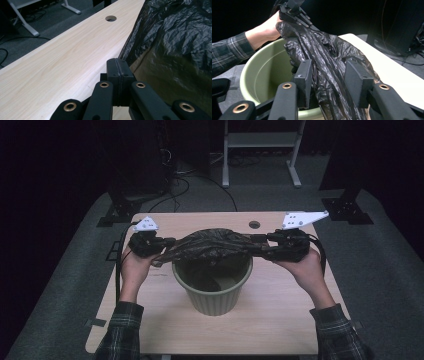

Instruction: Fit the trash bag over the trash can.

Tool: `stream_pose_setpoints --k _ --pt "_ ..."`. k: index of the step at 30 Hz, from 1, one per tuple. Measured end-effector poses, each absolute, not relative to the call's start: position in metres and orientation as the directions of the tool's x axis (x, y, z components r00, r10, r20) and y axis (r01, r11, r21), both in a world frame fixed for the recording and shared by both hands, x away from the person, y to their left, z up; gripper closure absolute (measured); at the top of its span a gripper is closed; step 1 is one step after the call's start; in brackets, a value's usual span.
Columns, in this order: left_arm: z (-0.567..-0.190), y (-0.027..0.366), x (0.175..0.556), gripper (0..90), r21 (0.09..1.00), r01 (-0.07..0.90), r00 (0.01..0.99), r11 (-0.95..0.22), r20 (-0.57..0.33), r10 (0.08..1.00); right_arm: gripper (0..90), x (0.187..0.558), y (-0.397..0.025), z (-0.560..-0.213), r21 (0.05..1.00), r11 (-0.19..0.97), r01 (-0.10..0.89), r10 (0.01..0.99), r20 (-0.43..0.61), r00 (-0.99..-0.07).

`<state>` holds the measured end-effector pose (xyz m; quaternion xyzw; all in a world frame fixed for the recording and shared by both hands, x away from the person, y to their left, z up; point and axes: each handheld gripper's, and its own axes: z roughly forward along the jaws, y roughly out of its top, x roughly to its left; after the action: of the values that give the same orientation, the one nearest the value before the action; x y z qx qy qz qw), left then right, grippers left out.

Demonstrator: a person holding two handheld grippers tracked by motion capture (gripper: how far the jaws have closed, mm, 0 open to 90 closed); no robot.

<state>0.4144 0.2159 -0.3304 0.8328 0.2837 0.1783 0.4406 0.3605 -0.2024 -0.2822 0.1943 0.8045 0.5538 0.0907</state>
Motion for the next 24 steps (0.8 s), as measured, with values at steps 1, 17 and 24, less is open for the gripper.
stream_pose_setpoints --k 1,17,24 --pt "-0.33 0.216 0.415 90.0 0.835 0.314 0.775 -0.452 0.049 0.63 56.7 0.361 -0.202 -0.283 0.925 0.313 0.213 0.414 0.069 -0.907" --pt "-0.332 0.214 0.409 90.0 0.814 0.325 0.779 -0.482 0.059 0.624 90.0 0.331 -0.21 -0.314 0.919 0.335 0.207 0.35 0.082 -0.933" --pt "-0.34 0.216 0.41 90.0 0.808 0.344 0.776 -0.478 0.042 0.629 90.0 0.296 -0.225 -0.344 0.905 0.366 0.215 0.308 0.1 -0.946"
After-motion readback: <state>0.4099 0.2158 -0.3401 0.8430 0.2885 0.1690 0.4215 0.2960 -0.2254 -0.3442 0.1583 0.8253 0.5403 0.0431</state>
